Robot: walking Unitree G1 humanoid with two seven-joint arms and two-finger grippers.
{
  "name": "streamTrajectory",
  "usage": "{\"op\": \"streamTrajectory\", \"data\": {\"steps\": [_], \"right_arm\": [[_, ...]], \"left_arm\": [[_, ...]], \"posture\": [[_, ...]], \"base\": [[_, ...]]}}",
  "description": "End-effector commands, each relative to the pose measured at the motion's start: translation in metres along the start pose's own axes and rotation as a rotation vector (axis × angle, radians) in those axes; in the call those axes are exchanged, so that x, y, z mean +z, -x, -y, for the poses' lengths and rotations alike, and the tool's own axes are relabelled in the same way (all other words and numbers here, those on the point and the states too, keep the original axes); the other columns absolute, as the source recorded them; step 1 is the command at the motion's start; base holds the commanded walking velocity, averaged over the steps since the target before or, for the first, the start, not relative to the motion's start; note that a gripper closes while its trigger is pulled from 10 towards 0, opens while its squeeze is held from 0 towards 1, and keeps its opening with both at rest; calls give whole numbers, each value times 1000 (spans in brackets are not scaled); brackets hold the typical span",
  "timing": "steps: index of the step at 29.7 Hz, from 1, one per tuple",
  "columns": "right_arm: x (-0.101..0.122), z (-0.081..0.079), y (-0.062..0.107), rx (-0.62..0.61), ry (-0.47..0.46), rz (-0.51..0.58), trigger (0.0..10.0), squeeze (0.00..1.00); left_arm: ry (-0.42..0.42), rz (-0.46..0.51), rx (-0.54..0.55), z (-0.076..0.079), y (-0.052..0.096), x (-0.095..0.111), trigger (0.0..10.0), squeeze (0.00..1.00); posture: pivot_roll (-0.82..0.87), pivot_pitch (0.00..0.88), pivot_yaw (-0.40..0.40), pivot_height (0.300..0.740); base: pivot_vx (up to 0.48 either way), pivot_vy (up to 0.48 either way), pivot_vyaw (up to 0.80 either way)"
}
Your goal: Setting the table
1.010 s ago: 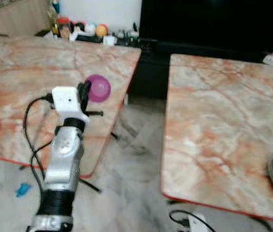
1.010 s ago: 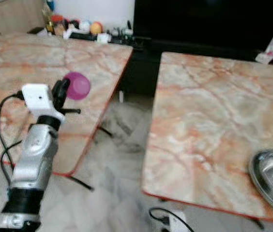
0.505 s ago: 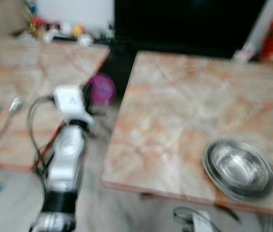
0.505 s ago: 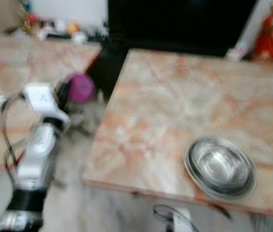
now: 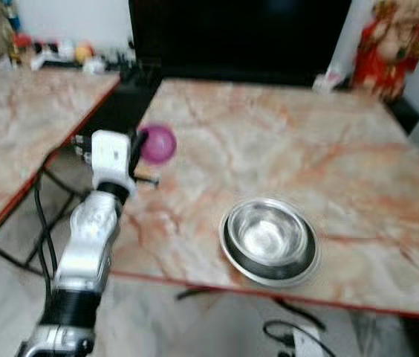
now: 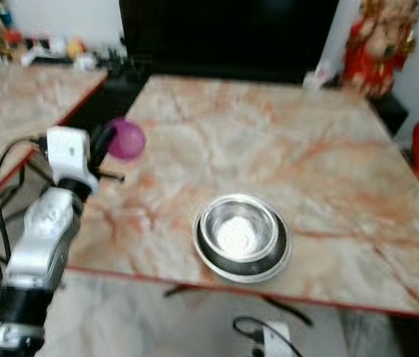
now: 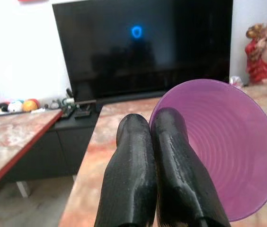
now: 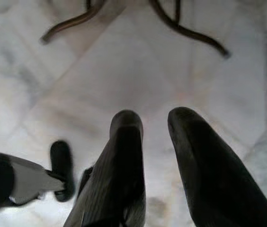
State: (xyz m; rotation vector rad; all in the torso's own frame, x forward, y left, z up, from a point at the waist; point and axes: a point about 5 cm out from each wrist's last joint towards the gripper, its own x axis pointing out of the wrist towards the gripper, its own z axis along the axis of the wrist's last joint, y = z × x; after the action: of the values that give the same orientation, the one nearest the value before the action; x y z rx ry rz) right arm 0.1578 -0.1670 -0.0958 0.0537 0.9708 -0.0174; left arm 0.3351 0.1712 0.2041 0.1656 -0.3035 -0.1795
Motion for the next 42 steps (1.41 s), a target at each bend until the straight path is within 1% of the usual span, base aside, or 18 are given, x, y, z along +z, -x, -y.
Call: {"op": "streamTrajectory", "data": {"steps": [1,5,11,17,19,21,30,32,35,40,42], "right_arm": [[1,-7,-1,17,-10,1,10000,0],[2,-7,-1,17,-10,2,10000,0],[1,0,0,12,-8,1,10000,0],[-2,2,1,15,-8,-8,10000,0],[-3,3,1,19,-2,-14,10000,0],[-3,3,1,18,0,-15,10000,0],[-5,8,2,6,8,-10,10000,0],[-2,2,1,17,0,-10,10000,0],[-1,-3,0,31,-5,-9,10000,0],[-1,-3,0,30,2,-5,10000,0],[0,-3,0,27,0,-3,10000,0]], "left_arm": [[-10,-16,-2,-7,0,-1,10000,0],[-6,-15,-8,-8,-2,0,10000,0],[22,-13,-52,3,-1,-2,10000,0],[46,-13,-59,5,-1,-3,10000,0],[49,-12,-61,7,-1,-3,10000,0],[51,-11,-61,7,-1,-3,10000,0],[78,-2,-49,7,-1,-3,10000,0],[78,-1,-50,7,-1,-3,10000,0],[85,0,-49,8,-2,-3,10000,0],[83,1,-47,8,-2,-3,10000,0],[82,-2,-44,7,-2,-3,10000,0]], "posture": [[146,0,-14,740],[149,0,-18,740],[148,0,-27,740],[142,0,-29,740],[142,0,-33,740],[141,0,-33,740],[137,0,-37,740],[136,0,-37,740],[135,0,-39,740],[137,0,-41,740],[138,0,-41,740]], "base": [[0,0,0],[0,0,0],[0,0,0],[0,0,0],[0,0,-625],[0,0,-638],[0,-27,0],[0,-304,0],[0,-305,-425],[0,-284,-630],[0,-285,0]]}}
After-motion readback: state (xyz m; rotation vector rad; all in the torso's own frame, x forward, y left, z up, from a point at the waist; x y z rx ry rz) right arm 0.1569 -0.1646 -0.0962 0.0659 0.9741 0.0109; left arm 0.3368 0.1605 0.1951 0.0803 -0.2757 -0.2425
